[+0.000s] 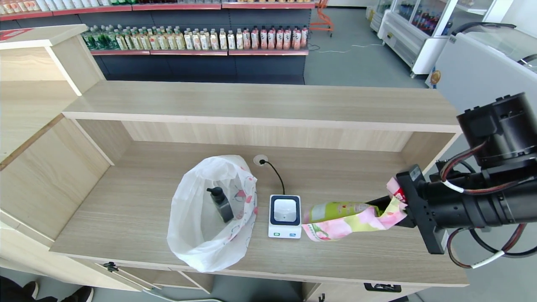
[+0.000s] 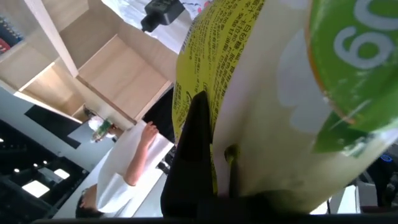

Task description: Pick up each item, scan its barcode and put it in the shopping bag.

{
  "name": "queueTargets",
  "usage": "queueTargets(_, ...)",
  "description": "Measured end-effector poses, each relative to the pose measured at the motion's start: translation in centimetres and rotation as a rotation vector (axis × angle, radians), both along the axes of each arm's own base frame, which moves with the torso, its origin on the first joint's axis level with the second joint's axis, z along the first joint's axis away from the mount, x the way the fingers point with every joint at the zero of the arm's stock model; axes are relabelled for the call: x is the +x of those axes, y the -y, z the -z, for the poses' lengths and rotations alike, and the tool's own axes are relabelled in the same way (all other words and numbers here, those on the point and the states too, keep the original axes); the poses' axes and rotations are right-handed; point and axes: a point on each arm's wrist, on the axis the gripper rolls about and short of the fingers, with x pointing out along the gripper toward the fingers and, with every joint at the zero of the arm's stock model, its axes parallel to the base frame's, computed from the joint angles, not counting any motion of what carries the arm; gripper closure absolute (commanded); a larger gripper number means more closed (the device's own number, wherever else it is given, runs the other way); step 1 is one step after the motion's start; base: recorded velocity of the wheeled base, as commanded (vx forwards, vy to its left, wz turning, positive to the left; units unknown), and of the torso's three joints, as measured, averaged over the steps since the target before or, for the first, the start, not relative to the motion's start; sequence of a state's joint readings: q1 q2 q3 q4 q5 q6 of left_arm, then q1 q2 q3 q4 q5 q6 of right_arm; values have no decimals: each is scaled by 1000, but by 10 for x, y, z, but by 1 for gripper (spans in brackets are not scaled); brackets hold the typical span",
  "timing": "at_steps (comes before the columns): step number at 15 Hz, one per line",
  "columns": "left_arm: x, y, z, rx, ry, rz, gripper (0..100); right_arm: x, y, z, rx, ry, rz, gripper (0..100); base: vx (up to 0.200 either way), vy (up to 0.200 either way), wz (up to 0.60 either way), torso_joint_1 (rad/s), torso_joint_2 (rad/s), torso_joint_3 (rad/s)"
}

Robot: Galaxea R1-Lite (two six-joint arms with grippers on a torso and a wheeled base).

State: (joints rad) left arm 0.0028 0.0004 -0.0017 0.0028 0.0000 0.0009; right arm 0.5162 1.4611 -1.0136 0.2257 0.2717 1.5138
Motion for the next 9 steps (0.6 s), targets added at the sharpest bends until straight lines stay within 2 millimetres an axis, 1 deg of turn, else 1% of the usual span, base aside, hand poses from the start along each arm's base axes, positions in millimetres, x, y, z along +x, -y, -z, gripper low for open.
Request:
queueTargets(2,0,0,0,0,0,0,0,12,-7,7,16,-12,21,100,0,0,0,0,0,0)
queueTargets(5,0,0,0,1,0,-1,0,34,-12,19,42,-50,82,100,0,0,0,0,0,0)
queueTargets(7,0,0,0,1,0,1,0,55,-10,26,65,-91,145,100,0,0,0,0,0,0)
queueTargets(9,0,0,0,2,0,0,0,70,-10,36,59,-121,177,100,0,0,0,0,0,0)
